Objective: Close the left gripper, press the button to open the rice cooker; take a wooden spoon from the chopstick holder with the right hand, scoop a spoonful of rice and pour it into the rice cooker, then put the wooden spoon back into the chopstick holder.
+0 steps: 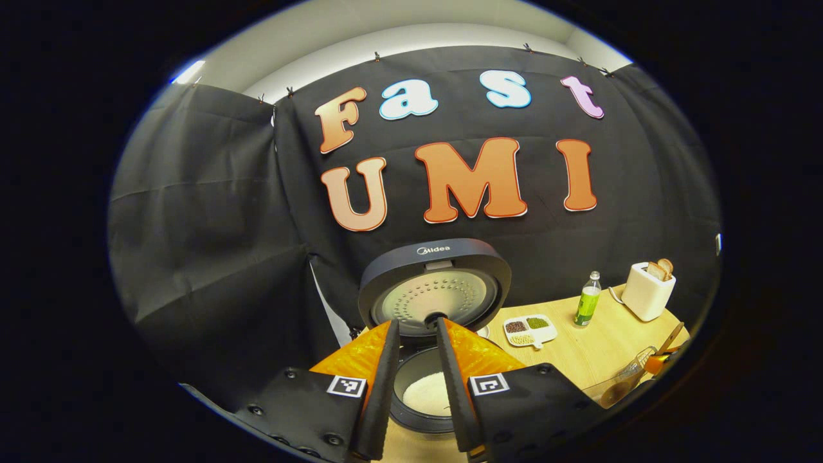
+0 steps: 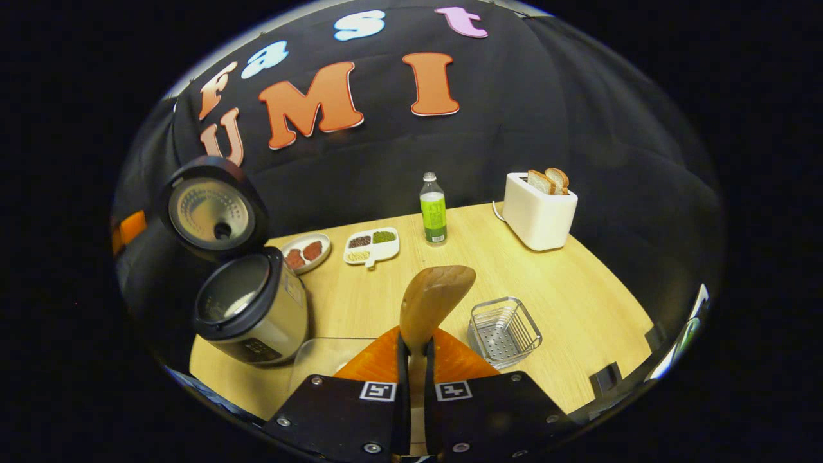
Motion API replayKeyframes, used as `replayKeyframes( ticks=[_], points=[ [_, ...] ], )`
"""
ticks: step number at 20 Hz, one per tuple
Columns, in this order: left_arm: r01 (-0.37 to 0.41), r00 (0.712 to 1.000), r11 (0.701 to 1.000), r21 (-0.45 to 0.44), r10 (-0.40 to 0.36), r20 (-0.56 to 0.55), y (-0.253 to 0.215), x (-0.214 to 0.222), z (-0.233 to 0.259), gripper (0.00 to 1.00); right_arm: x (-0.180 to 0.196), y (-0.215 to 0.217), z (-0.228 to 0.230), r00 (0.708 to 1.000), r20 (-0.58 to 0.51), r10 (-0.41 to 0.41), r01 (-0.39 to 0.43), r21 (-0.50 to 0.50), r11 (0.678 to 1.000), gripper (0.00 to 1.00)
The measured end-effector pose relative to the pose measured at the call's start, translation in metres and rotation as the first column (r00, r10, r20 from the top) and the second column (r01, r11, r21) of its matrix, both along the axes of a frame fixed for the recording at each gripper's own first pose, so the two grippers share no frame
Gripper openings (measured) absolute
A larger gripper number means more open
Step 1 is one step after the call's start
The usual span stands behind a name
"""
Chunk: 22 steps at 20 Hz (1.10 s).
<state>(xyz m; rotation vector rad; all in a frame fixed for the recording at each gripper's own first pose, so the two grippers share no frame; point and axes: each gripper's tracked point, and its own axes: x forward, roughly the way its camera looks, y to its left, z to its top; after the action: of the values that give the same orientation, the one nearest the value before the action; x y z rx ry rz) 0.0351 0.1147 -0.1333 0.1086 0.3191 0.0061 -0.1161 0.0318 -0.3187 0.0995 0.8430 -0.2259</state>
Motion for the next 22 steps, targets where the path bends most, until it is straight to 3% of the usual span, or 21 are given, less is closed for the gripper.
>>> replayKeyframes(
  ticks=[5, 11, 14, 15, 18, 19, 20, 22],
  points=[
    [0.041, 0.999, 0.999, 0.026, -0.041, -0.001, 0.006, 0.002, -0.007, 0.45, -0.009, -0.003, -0.024, 1.0, -0.016, -0.022, 0.02, -0.126, 0.992, 0.08],
    [0.07, 0.997, 0.997, 0.026, -0.07, -0.013, 0.009, 0.008, -0.014, 0.46, -0.014, 0.002, -0.035, 0.998, 0.031, -0.059, 0.065, -0.205, 0.977, 0.08],
    [0.085, 0.996, 0.996, 0.033, -0.085, -0.017, 0.008, 0.009, -0.017, 0.46, -0.014, 0.008, -0.038, 0.998, 0.059, -0.031, 0.045, -0.244, 0.969, 0.08],
    [0.09, 0.996, 0.995, 0.038, -0.09, -0.019, 0.009, 0.009, -0.016, 0.38, -0.016, 0.013, -0.04, 0.998, 0.058, -0.013, 0.028, -0.26, 0.965, 0.08],
    [0.091, 0.996, 0.995, 0.047, -0.09, -0.022, 0.012, 0.009, -0.018, 0.38, -0.018, 0.024, -0.041, 0.997, 0.073, -0.034, 0.051, -0.248, 0.968, 0.08],
    [0.089, 0.996, 0.995, 0.048, -0.088, -0.023, 0.013, 0.008, -0.019, 0.46, -0.022, 0.027, -0.041, 0.996, 0.072, -0.045, 0.061, -0.241, 0.969, 0.08],
    [0.086, 0.996, 0.995, 0.049, -0.085, -0.024, 0.014, 0.009, -0.019, 0.38, -0.023, 0.028, -0.04, 0.996, 0.074, -0.056, 0.071, -0.231, 0.97, 0.08],
    [0.085, 0.996, 0.995, 0.052, -0.083, -0.025, 0.016, 0.007, -0.019, 0.38, -0.022, 0.042, -0.04, 0.993, 0.082, -0.087, 0.097, -0.127, 0.987, 0.08]
  ],
)
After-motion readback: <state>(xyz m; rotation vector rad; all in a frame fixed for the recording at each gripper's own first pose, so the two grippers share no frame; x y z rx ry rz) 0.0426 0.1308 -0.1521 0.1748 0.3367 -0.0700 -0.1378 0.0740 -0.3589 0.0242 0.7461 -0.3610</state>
